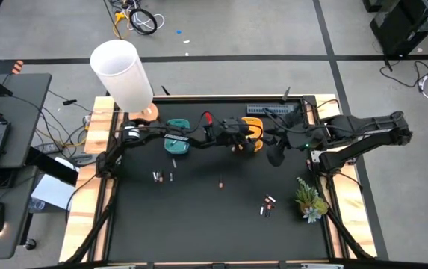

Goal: Sort batteries
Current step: Put the black battery into the yellow bin

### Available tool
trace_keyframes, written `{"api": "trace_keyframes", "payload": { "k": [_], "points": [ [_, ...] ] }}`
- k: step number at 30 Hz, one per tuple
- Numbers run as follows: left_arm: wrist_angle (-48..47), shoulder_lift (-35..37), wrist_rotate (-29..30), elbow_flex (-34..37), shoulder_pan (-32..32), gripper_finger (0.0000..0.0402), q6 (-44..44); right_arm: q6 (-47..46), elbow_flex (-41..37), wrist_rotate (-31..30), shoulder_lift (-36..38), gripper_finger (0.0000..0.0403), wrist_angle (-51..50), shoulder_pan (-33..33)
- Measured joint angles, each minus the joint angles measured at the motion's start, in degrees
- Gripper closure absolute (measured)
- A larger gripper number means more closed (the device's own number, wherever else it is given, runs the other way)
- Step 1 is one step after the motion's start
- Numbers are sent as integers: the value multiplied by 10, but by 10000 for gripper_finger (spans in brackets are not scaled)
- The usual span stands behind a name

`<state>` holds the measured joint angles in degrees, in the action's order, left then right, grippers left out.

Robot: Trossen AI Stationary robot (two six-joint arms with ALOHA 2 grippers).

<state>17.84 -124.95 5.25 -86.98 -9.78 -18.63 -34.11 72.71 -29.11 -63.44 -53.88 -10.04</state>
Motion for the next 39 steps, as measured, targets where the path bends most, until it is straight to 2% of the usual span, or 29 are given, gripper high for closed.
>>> {"api": "trace_keyframes", "payload": {
  "k": [5,8,11,14,17,23,28,31,33,36,39],
  "points": [
    [-54,51,-3,0,-3,213,-40,54,0,31,10,231,3,-7],
    [-119,99,9,0,10,236,-4,108,0,65,16,231,7,-28],
    [-226,139,31,0,34,259,35,118,-3,67,16,231,8,-55],
    [-335,167,63,0,58,278,48,95,-30,67,17,231,34,-85],
    [-415,188,95,0,86,291,49,51,-97,69,16,231,87,-121],
    [-552,218,142,3,149,313,20,-94,-246,135,13,231,226,-162],
    [-554,272,180,50,200,327,-5,-206,-285,201,-12,231,219,-174],
    [-555,314,200,91,221,332,-37,-222,-285,230,-40,231,219,-191],
    [-551,345,212,123,231,334,-63,-197,-277,241,-67,231,215,-210],
    [-538,392,223,171,247,335,-97,-120,-264,247,-110,232,221,-243],
    [-525,433,238,212,260,335,-128,-36,-255,280,-159,233,227,-266]
  ]
}}
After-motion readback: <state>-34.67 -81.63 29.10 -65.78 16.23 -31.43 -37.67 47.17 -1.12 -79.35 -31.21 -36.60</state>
